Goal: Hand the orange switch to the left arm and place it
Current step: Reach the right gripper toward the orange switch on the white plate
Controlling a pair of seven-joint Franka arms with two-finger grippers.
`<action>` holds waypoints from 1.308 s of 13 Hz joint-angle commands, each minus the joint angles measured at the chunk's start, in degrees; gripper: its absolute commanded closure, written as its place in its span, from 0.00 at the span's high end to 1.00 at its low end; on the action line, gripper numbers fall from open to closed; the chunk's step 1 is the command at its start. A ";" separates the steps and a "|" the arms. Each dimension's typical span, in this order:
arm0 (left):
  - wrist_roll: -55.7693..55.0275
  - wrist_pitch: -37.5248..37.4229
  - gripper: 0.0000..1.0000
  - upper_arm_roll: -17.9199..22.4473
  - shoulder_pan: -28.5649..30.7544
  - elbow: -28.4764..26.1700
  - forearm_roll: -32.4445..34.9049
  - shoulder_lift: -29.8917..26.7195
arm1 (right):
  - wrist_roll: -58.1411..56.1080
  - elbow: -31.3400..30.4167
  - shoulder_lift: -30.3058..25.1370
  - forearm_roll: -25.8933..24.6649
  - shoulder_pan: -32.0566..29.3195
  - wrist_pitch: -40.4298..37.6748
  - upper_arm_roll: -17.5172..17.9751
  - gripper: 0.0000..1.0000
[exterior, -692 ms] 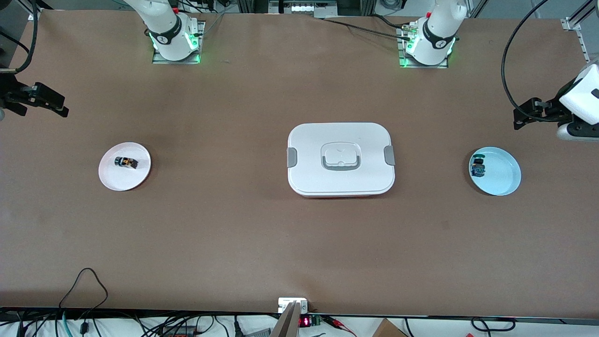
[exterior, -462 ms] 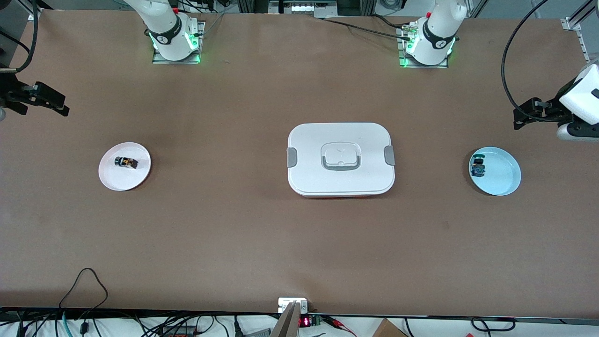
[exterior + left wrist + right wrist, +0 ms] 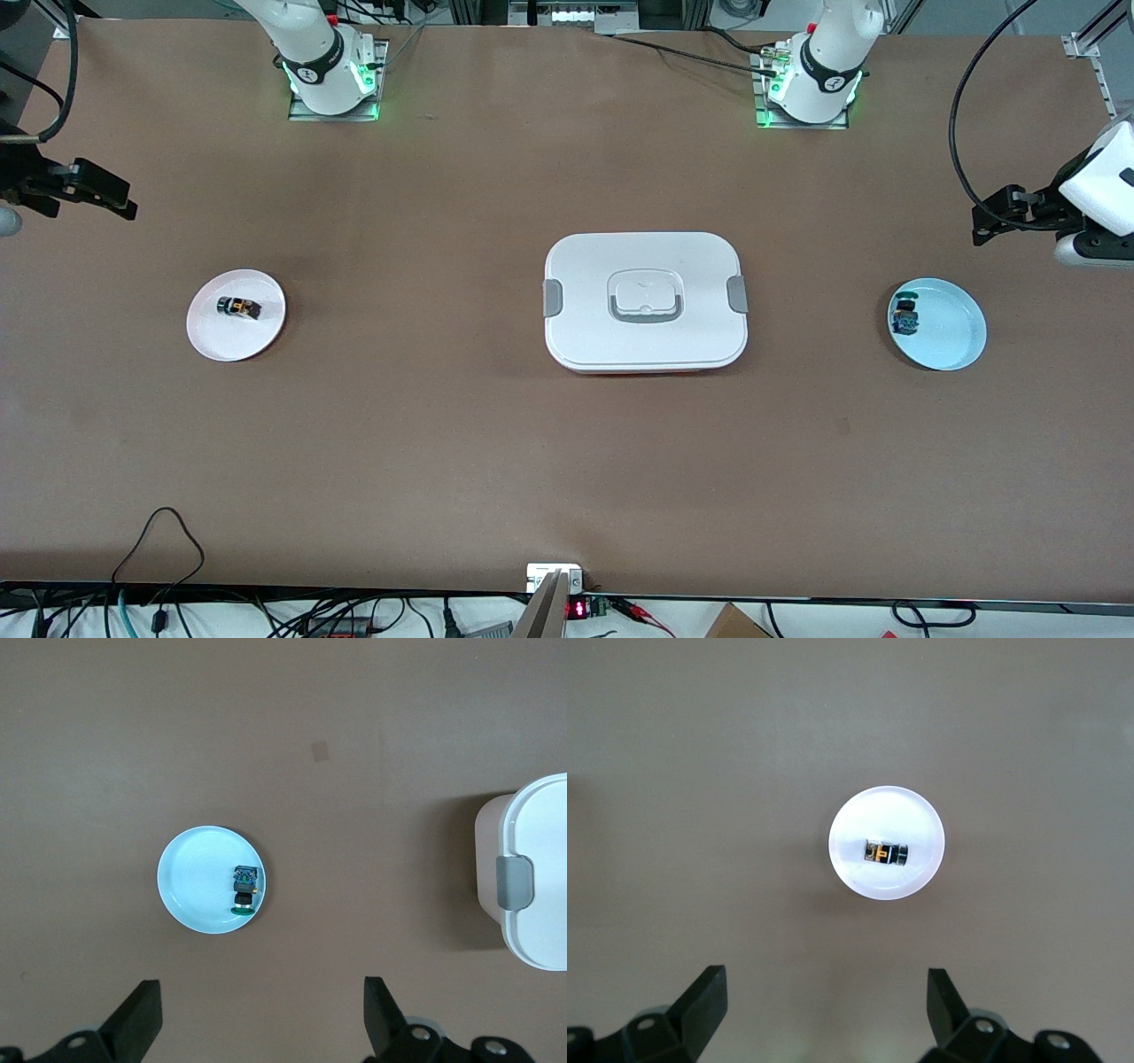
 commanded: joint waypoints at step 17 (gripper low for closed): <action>-0.24 -0.72 1.00 -0.27 0.36 1.41 0.69 0.62 | -2.96 -5.09 14.69 -3.44 -0.93 16.02 -0.05 1.00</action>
